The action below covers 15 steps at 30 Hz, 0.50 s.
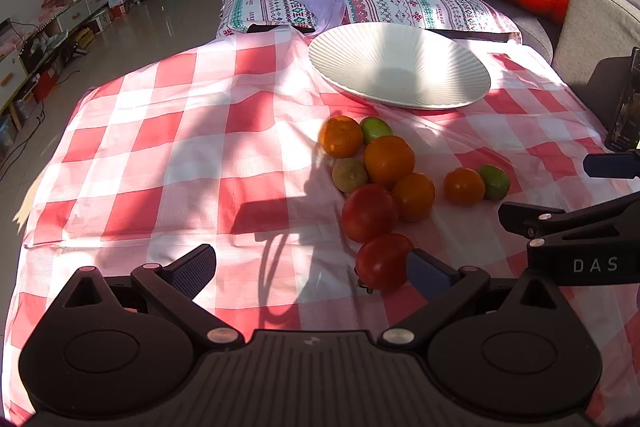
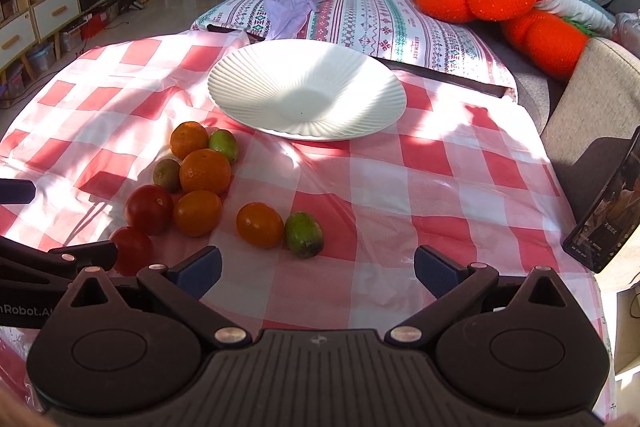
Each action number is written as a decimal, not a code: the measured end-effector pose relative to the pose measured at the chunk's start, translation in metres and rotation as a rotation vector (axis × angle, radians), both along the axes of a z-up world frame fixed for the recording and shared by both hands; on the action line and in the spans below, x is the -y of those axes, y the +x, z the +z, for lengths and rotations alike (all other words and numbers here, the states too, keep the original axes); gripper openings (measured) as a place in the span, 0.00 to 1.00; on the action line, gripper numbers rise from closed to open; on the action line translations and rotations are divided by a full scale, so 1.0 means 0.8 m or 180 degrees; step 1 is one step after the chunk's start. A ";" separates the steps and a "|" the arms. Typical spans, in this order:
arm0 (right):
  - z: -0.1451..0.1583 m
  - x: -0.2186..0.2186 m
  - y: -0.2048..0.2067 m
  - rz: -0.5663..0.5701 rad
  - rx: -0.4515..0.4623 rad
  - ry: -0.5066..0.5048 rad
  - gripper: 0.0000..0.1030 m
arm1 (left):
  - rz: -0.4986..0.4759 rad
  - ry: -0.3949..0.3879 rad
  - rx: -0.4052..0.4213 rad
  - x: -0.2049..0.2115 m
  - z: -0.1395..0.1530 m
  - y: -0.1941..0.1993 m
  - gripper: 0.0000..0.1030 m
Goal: Organize fruits
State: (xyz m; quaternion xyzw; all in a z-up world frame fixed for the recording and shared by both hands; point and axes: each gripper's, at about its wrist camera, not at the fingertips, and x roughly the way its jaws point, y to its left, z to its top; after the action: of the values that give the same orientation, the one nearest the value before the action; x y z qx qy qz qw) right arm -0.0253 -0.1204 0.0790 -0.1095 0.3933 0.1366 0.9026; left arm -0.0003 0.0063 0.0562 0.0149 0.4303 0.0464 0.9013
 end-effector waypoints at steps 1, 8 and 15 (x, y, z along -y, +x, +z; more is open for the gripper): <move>0.000 0.000 0.000 0.0000 -0.0002 -0.0002 1.00 | -0.0001 -0.0001 0.0001 0.000 0.000 0.000 1.00; -0.001 -0.004 -0.001 0.0006 -0.0003 -0.0011 1.00 | -0.0031 -0.0004 0.0005 0.003 0.002 -0.001 1.00; -0.001 -0.004 -0.002 0.0011 0.0015 -0.0011 1.00 | -0.0030 0.0000 0.0006 0.004 0.003 -0.002 1.00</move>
State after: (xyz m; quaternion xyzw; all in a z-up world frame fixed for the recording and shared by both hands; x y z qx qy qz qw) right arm -0.0272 -0.1172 0.0782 -0.1120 0.3912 0.1372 0.9031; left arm -0.0017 0.0031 0.0587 0.0168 0.4294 0.0422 0.9020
